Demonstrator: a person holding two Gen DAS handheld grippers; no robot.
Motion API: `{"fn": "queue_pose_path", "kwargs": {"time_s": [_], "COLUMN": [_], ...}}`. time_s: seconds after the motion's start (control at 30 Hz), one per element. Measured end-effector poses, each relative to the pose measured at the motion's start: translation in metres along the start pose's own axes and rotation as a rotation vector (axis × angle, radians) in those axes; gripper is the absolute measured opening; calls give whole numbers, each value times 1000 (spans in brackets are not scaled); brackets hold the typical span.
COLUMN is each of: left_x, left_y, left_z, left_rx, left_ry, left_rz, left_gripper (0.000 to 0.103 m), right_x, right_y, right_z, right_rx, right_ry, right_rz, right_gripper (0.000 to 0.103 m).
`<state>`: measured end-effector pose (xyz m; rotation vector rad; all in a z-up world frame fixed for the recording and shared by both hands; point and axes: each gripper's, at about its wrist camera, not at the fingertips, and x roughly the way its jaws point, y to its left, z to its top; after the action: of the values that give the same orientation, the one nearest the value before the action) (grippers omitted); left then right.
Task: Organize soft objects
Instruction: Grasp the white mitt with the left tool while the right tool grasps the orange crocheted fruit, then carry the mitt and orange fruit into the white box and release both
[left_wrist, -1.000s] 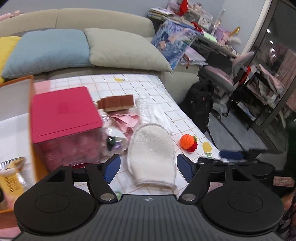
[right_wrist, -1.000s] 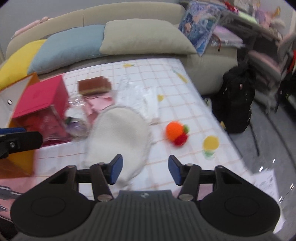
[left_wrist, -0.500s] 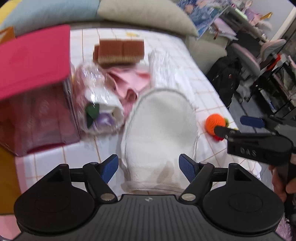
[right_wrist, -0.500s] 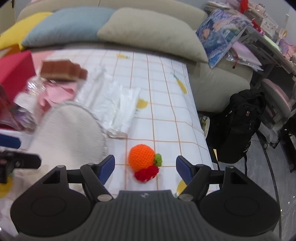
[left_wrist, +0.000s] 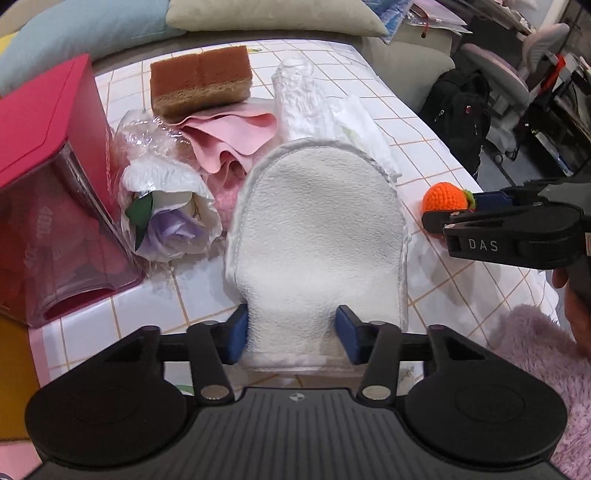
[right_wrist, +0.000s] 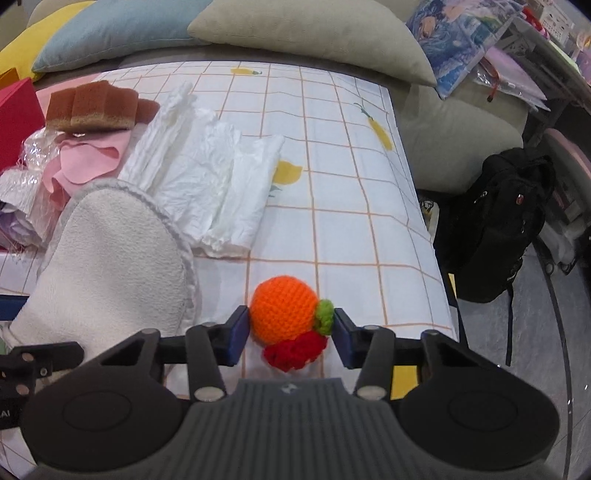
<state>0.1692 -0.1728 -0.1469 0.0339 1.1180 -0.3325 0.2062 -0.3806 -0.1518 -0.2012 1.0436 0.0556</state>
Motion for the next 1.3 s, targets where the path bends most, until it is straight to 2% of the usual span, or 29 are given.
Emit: {"fn": "queue_pose_path", "kwargs": {"time_s": [0.07,0.13,0.17,0.4,0.67,0.87,0.97,1.13,1.3], "left_x": [-3,-4,-8,-36,-84,-128,-147,-176,-205], "left_y": [2,1,2,5,15,27,37,56,80], "left_z": [-1,1,0,-1,-9,-23,-33,-50,-64], "left_rx": [1,13,20,26,24,57,52,29,-14], "left_ry": [-8,-17,-31,-113,-181,-217,-233,-273,-322], "left_rz": [0,-2,-1,-55,-126,-214,-236,-232,-200], "left_gripper": [33,25,8,8,8,8,8,8,8], "right_x": [-1,-2,-4,-30,-69,-104,-121,-143,-164], "right_y": [3,4,5,14,26,51,65,90,115], "right_z": [0,0,0,-5,-22,-37,-41,-48,-45], "right_rx": [-15,-24,-29,-11,143,211,239,261,222], "right_ry": [-1,-1,-7,-7,34,23,11,12,-12], "right_rz": [-4,-5,-7,26,101,171,198,200,249], "right_gripper": [46,46,46,45,45,45,45,46,46]}}
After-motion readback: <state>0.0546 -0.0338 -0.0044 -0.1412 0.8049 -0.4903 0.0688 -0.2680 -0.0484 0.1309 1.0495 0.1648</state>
